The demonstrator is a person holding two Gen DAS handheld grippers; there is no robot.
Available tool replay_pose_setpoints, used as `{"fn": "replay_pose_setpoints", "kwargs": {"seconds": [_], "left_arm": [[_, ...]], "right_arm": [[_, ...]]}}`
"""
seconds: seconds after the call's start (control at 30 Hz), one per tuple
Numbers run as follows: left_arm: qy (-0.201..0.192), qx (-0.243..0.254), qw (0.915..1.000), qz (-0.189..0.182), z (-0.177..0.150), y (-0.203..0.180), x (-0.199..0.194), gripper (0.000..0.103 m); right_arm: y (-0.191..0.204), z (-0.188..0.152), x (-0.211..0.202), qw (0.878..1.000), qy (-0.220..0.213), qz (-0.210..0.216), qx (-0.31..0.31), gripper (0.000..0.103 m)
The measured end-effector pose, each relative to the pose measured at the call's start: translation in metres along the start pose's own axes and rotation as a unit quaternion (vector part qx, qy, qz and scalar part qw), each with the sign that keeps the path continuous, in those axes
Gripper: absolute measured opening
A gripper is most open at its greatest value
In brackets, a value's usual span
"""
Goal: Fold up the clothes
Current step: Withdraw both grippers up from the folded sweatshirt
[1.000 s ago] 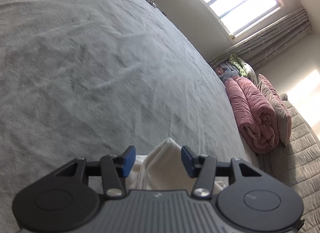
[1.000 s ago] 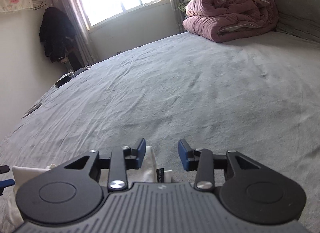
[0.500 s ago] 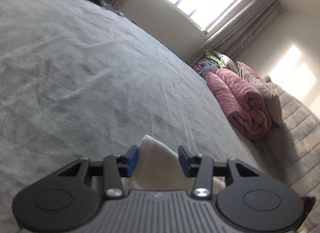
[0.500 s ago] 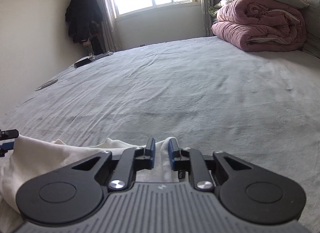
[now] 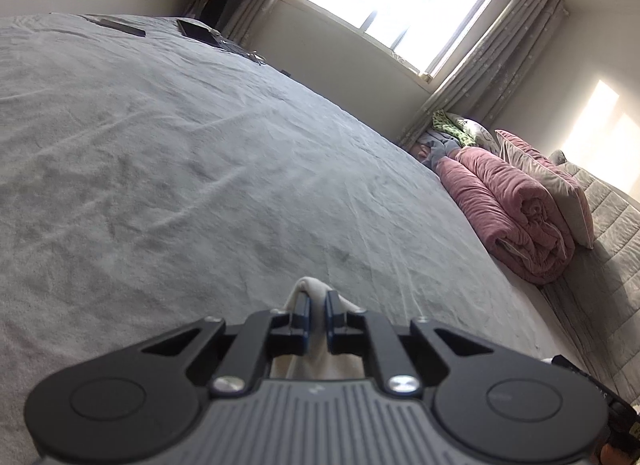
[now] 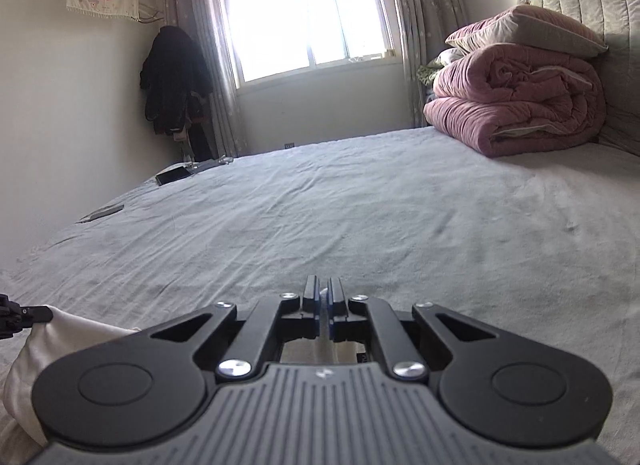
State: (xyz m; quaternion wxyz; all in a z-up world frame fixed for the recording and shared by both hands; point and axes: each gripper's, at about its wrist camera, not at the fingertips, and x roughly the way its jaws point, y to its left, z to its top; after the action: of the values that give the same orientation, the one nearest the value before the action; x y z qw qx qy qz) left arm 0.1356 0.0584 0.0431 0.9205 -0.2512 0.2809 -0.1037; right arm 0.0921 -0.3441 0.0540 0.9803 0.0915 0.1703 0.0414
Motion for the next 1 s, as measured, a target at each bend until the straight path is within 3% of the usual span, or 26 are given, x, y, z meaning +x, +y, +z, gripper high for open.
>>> {"fn": "replay_pose_setpoints", "kwargs": {"seconds": [0.13,0.27,0.47,0.53,0.77,1.0], "left_arm": [[-0.005,-0.003,0.9999,0.013,-0.001,0.002,0.002,0.007],[0.009,0.006,0.9995,0.03,-0.007,0.004,0.014,0.008],[0.0,0.002,0.9996,0.029,-0.01,0.007,0.011,0.008],[-0.006,0.007,0.9996,0.027,-0.01,0.005,0.01,0.008],[-0.017,0.016,0.9993,0.029,-0.01,0.002,0.011,0.008],[-0.076,0.053,0.9951,0.033,-0.006,-0.01,-0.005,0.003]], "right_arm": [[0.002,0.0,0.001,1.0,-0.012,-0.004,-0.006,0.006],[0.001,-0.015,0.018,0.999,0.02,-0.028,-0.01,0.006],[-0.004,-0.018,0.021,0.999,0.022,-0.035,0.03,0.008],[-0.003,-0.016,0.021,0.999,0.03,-0.03,0.034,0.014],[0.005,-0.03,0.033,0.995,0.087,-0.045,0.0,0.012],[0.015,-0.021,0.016,0.998,0.021,-0.056,-0.025,0.006]]}}
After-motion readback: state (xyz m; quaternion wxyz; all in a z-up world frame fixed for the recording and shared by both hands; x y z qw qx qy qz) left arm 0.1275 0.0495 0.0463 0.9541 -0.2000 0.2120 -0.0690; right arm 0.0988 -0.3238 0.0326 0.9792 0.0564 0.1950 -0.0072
